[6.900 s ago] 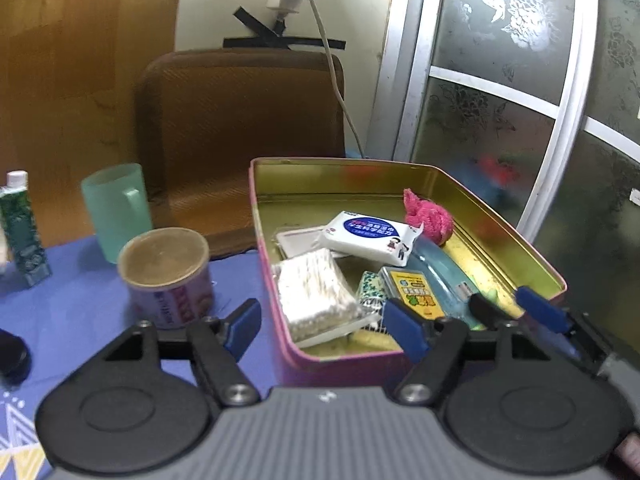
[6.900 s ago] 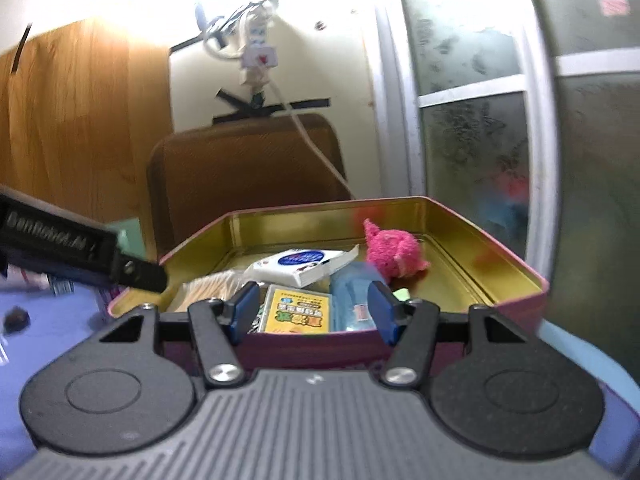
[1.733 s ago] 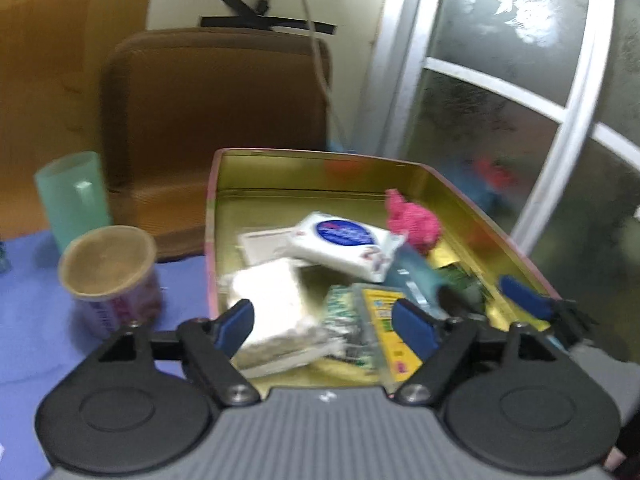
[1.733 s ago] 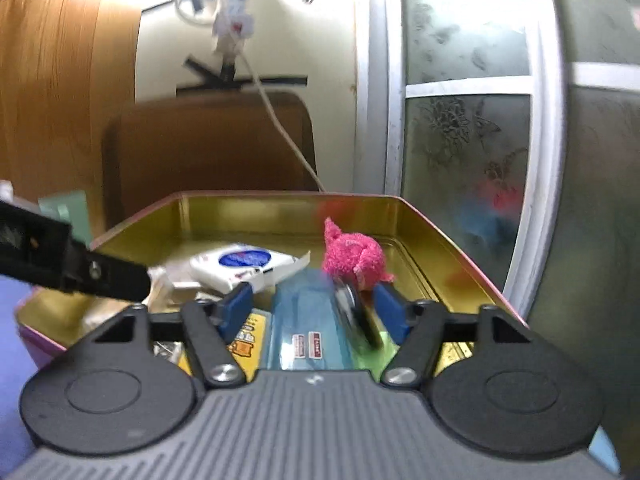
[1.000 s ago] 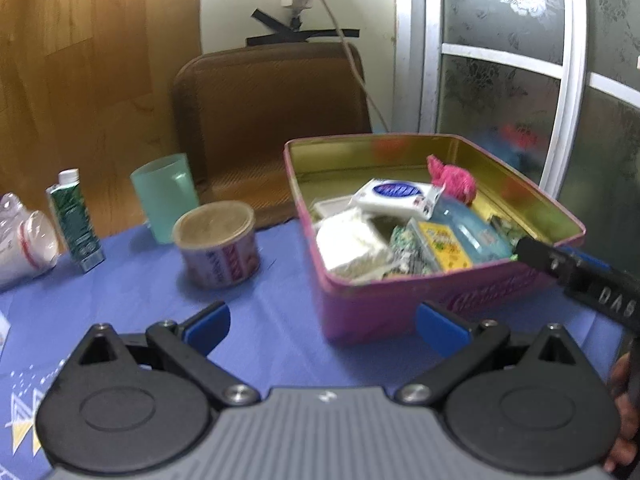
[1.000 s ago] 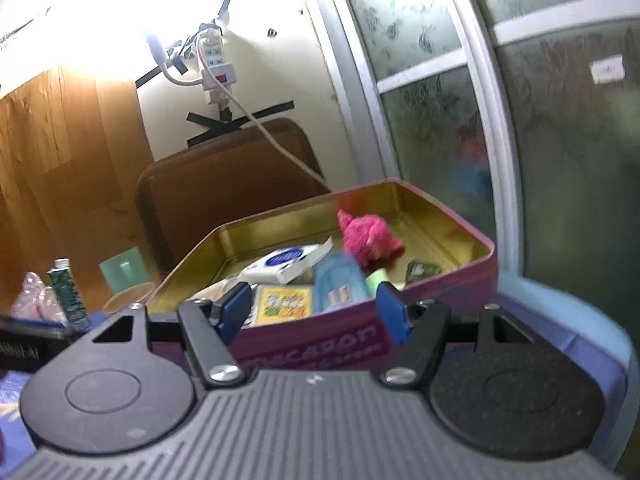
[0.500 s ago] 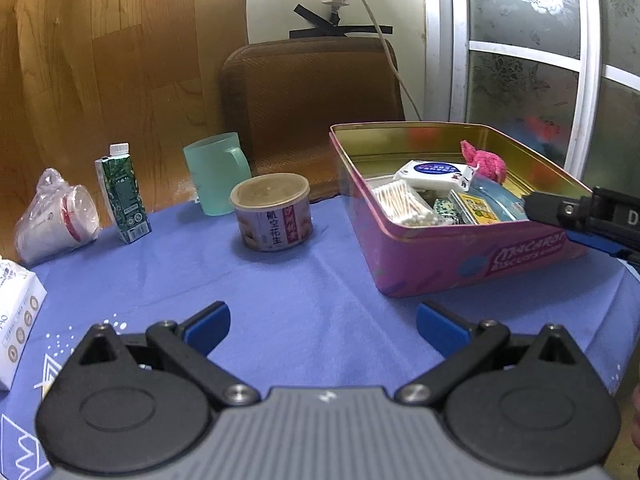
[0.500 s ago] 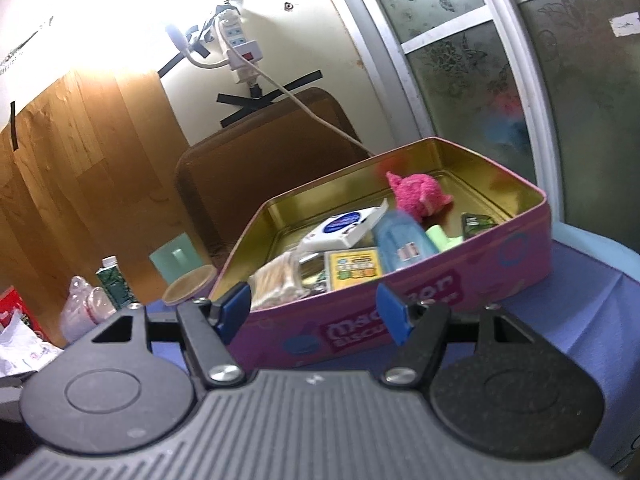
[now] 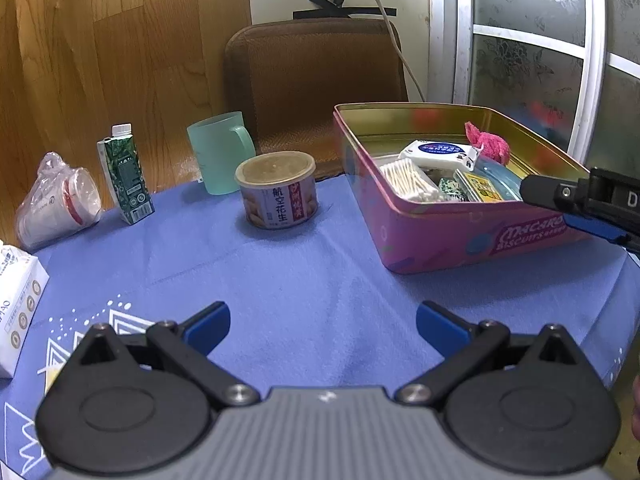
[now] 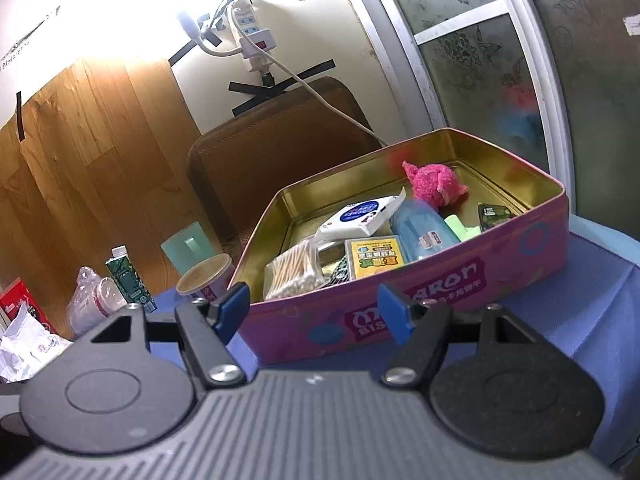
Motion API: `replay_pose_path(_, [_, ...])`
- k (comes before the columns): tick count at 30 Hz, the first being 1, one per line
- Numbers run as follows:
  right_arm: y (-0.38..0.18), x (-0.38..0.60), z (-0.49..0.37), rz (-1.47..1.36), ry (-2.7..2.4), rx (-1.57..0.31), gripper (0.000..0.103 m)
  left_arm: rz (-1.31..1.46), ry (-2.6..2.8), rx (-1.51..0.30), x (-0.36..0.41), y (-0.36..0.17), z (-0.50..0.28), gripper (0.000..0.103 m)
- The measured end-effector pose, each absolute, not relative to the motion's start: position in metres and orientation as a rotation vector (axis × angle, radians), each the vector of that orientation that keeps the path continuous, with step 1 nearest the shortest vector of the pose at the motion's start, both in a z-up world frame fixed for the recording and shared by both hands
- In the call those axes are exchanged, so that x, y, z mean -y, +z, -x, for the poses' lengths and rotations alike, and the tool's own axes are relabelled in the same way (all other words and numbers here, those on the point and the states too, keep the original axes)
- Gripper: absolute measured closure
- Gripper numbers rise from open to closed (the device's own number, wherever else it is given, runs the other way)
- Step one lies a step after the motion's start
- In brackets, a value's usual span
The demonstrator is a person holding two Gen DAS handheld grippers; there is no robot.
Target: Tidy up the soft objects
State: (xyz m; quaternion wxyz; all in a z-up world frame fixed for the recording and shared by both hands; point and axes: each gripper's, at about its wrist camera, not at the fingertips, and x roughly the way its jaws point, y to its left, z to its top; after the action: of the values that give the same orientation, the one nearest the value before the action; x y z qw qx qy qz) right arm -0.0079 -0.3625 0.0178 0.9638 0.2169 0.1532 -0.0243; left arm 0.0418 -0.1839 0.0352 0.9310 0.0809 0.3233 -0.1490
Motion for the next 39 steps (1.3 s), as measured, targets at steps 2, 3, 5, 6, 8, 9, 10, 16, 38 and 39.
replay_pose_path(2, [0.018,0.364,0.009,-0.445,-0.052,-0.309,0.030,-0.172,-0.301,-0.661,0.185,0.035,-0.042,0.000])
replay_pose_path(3, [0.018,0.364,0.009,-0.445,-0.054,-0.309,0.030,-0.175,-0.298,-0.660,0.185,0.035,-0.041,0.000])
replay_pose_path(5, [0.017,0.365,0.008,-0.448,-0.055,-0.311,0.030,-0.182,-0.297,-0.659,0.186,0.035,-0.040,0.000])
replay_pose_path(6, [0.017,0.365,0.009,-0.450,-0.056,-0.311,0.030,-0.184,-0.297,-0.659,0.187,0.035,-0.040,0.000])
replay_pose_path(8, [0.017,0.364,0.009,-0.452,-0.058,-0.312,0.030,-0.189,-0.294,-0.664,0.188,0.035,-0.040,0.000])
replay_pose_path(9, [0.016,0.365,0.009,-0.453,-0.058,-0.313,0.030,-0.190,-0.293,-0.668,0.189,0.035,-0.040,0.000])
replay_pose_path(10, [0.016,0.365,0.009,-0.454,-0.057,-0.314,0.030,-0.191,-0.294,-0.673,0.189,0.035,-0.040,0.000])
replay_pose_path(16, [0.015,0.366,0.009,-0.466,-0.053,-0.324,0.030,-0.191,-0.299,-0.703,0.190,0.033,-0.041,0.000])
replay_pose_path(38, [0.007,0.341,0.004,-0.448,0.001,-0.374,0.029,-0.204,-0.276,-0.729,0.180,0.022,-0.042,0.000])
replay_pose_path(39, [0.006,0.340,0.004,-0.448,0.003,-0.377,0.029,-0.203,-0.271,-0.732,0.178,0.020,-0.043,0.000])
